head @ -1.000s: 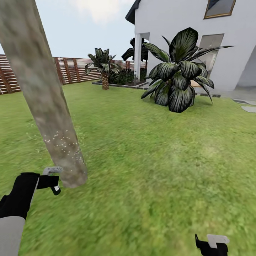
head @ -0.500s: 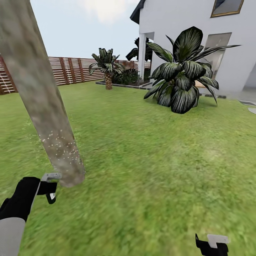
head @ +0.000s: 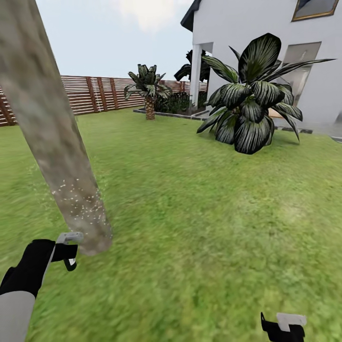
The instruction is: In the garden, pick up the pesticide atomizer on the floor and spray pesticide onto both trees until each tree trunk is fully covered.
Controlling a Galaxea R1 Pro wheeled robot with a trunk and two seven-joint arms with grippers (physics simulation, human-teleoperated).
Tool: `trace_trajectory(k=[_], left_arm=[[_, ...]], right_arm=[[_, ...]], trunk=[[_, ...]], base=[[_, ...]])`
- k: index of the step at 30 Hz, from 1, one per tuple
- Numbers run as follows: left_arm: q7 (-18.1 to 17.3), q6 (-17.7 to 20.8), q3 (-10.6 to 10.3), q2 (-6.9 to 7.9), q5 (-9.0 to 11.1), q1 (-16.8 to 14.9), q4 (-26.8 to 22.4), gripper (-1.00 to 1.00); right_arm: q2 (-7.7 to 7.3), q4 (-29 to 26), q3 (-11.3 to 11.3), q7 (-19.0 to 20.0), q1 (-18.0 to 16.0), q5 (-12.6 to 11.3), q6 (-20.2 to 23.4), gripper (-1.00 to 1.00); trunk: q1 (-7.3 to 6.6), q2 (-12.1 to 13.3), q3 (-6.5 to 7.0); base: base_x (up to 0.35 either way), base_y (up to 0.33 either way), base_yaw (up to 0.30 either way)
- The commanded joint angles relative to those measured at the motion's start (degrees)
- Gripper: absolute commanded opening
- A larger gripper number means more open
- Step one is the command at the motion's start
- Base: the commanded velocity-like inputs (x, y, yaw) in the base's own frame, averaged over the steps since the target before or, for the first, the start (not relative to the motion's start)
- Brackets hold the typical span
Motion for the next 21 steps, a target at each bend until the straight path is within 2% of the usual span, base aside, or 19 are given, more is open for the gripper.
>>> trace_trajectory(k=[1,5,10,17,21], left_arm=[[0.0,0.0,0.0,0.0,0.0,0.0,0.0,-1.0],[0.0,-0.1,0.0,-0.07,0.0,1.8,0.4,-1.0],[0.0,-0.2,-0.2,-0.31,0.0,2.0,1.3,-1.0],[0.0,-0.6,0.0,-0.29,-0.1,2.0,3.3,-1.0],[0.1,-2.1,0.0,-0.18,-0.1,2.1,3.6,-1.0]], right_arm=[[-0.01,0.0,0.0,0.0,0.0,0.0,0.0,1.0],[0.02,0.0,0.0,0.0,0.0,0.0,0.0,1.0],[0.01,0.0,0.0,0.1,0.0,0.0,0.0,1.0],[0.04,0.0,0.0,0.1,0.0,0.0,0.0,1.0],[0.12,0.0,0.0,0.1,0.0,0.0,0.0,1.0]], trunk=[[0.0,0.0,0.0],[0.0,0.0,0.0],[0.0,0.0,0.0],[0.0,0.0,0.0],[0.0,0.0,0.0]], base=[[0.198,-0.169,0.0],[-0.12,-0.184,0.0],[-0.257,-0.124,0.0],[0.074,-0.264,0.001],[-0.005,-0.271,0.193]])
